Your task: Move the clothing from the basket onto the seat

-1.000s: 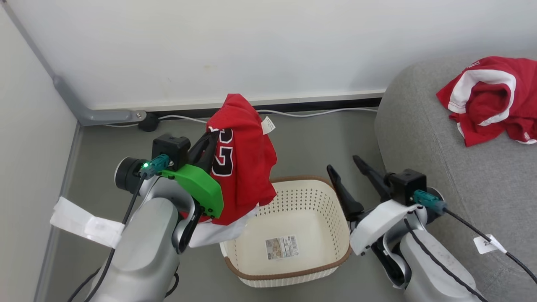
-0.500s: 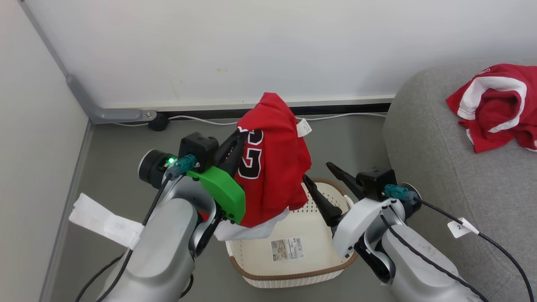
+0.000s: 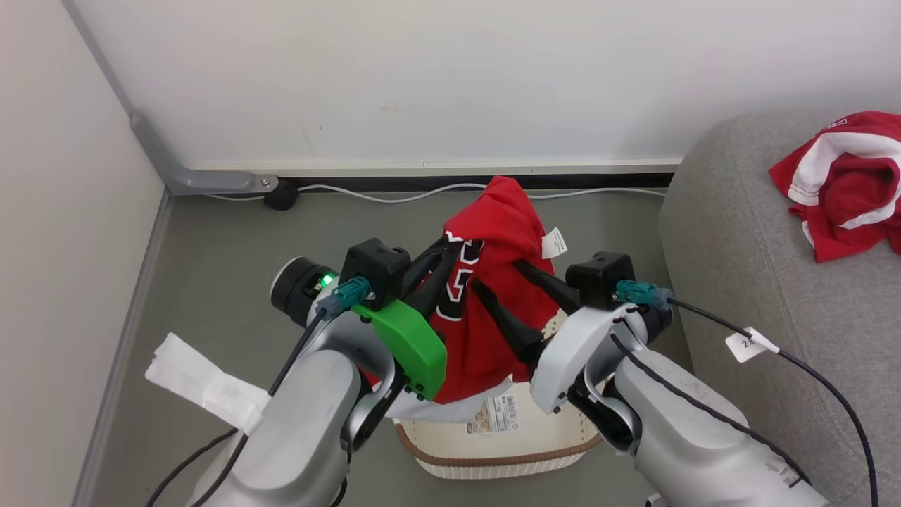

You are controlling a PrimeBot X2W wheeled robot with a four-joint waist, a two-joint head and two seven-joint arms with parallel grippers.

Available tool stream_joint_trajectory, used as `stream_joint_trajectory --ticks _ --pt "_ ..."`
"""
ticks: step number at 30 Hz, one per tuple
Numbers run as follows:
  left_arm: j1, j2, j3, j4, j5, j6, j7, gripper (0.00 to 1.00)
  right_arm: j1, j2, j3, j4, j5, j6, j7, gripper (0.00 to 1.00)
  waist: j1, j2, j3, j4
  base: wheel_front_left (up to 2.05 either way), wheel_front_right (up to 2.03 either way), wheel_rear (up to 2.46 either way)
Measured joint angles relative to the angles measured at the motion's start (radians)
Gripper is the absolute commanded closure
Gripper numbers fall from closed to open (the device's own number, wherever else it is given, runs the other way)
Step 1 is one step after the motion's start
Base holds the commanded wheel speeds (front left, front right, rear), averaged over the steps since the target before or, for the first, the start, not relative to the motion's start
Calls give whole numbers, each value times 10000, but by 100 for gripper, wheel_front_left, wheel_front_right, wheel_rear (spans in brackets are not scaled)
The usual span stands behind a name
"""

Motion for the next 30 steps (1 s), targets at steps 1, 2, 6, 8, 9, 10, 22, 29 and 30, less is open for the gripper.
stream_joint_trajectory --ticks 1,2,6,8,9,10,22,29,30 --pt "7 2 -35 -77 0 2 42 100 -75 -17 102 31 58 0 4 0 0 0 3 12 0 0 0" --pt "8 2 -67 -157 0 33 71 100 -124 -21 203 77 127 0 8 0 0 0 7 23 0 0 0" --pt "15 6 -211 -399 -27 75 159 100 -238 -12 376 226 449 0 79 0 0 0 22 54 0 0 0" --pt "38 6 -326 -612 -29 132 253 100 -403 -19 525 372 587 0 77 15 0 0 42 83 0 0 0" --pt "58 6 -347 -667 -29 159 257 100 -469 -21 589 389 648 0 73 53 0 0 48 93 0 0 0" --pt "83 6 -366 -723 -29 165 267 100 -531 -19 658 399 673 0 71 61 0 0 54 103 0 0 0" --pt "382 21 -267 -1028 -104 552 598 100 -913 -17 1208 905 995 0 -282 100 0 0 113 122 0 0 0" --pt "757 242 44 -1039 -240 794 688 100 -935 -10 1327 1172 1089 0 -466 100 1 0 91 -127 0 0 0" --pt "818 251 54 -1041 -360 796 688 100 -935 -10 1267 1243 1095 0 -493 100 1 0 85 -169 0 0 0"
